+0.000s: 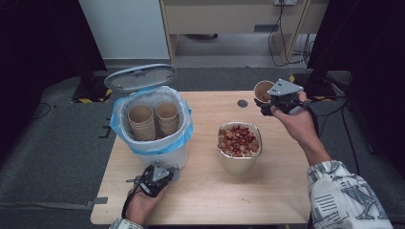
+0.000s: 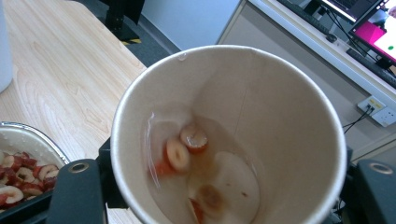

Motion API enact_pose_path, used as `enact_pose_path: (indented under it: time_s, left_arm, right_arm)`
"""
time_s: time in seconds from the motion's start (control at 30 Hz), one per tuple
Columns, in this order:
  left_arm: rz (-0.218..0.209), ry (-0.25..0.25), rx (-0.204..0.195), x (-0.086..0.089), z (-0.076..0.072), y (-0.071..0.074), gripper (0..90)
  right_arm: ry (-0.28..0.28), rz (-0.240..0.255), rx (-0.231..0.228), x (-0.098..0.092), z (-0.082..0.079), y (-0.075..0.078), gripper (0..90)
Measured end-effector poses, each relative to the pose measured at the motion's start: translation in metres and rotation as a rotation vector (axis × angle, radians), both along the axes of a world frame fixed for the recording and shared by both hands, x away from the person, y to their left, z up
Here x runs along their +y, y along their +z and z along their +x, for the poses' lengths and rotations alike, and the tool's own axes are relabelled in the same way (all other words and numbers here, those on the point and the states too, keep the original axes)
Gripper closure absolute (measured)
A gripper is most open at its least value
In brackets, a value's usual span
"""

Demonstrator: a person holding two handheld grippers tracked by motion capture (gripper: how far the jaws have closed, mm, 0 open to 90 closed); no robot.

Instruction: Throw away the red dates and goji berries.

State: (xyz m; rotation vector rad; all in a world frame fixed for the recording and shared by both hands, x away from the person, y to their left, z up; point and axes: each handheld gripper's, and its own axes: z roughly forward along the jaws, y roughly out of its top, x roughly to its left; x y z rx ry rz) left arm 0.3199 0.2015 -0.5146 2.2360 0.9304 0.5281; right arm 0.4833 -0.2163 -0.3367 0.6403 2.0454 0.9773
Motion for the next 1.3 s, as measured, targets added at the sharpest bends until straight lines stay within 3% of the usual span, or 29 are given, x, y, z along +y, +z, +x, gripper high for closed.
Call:
enact_pose_path:
  time_s: [0.63,1.17,1.3]
  left_arm:
    - [0.0,0.0,0.001,0.0,0.0,0.0,90.0]
    - [0.0,0.0,0.001,0.0,0.0,0.0,90.0]
    - [-0.002,0.0,0.001,0.0,0.0,0.0,90.0]
  right_arm:
    - [0.03,-0.035,-0.022,0.01,-0.005,0.0,28.4]
    - [0.085,-0.137,-0.13,0.01,-0.012,0.002,28.1]
    - [0.079,-0.132,-0.144,0.01,-0.012,0.008,28.1]
